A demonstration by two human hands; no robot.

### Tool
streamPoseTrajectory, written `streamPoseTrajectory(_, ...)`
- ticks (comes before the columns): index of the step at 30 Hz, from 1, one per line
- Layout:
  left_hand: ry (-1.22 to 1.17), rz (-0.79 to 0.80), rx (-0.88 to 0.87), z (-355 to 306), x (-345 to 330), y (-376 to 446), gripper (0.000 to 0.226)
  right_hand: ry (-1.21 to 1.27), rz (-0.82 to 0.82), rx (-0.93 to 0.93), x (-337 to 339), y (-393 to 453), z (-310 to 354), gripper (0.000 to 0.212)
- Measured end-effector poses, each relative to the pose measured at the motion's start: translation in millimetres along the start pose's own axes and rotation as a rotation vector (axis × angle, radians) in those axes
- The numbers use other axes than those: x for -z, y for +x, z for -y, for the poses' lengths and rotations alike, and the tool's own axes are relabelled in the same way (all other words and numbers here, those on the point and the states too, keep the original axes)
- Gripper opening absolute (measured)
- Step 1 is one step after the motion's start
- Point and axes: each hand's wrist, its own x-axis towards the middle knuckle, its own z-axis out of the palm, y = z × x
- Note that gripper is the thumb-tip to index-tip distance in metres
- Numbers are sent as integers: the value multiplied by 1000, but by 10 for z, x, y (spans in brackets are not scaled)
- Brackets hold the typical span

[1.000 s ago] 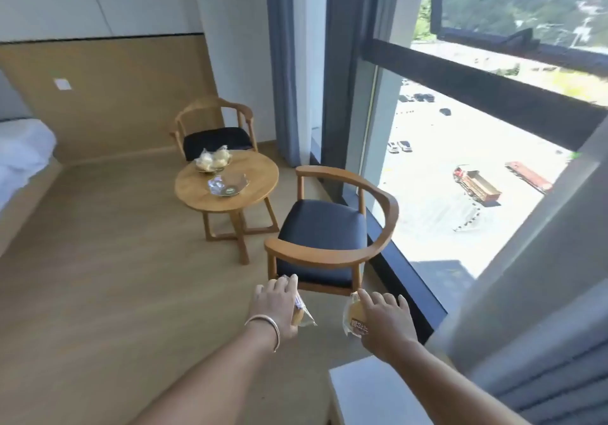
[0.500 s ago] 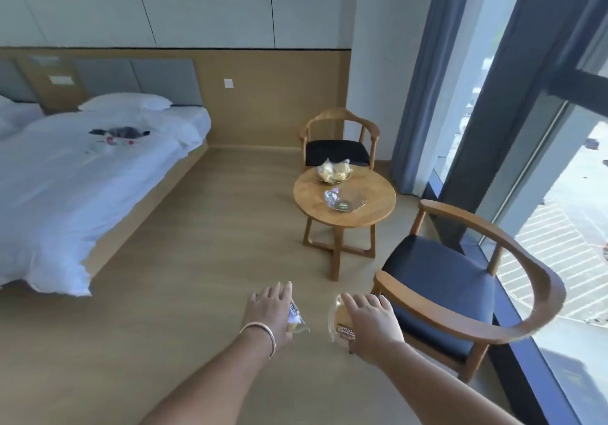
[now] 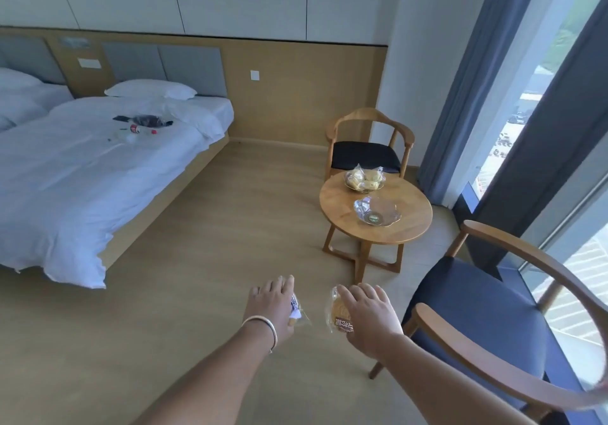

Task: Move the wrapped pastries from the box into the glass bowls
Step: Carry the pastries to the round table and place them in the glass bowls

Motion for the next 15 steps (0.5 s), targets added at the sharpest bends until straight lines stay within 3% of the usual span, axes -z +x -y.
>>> streamPoseTrajectory(15,40,27,169,598,287,1705,95,11,-13,139,64,2293,-509,82)
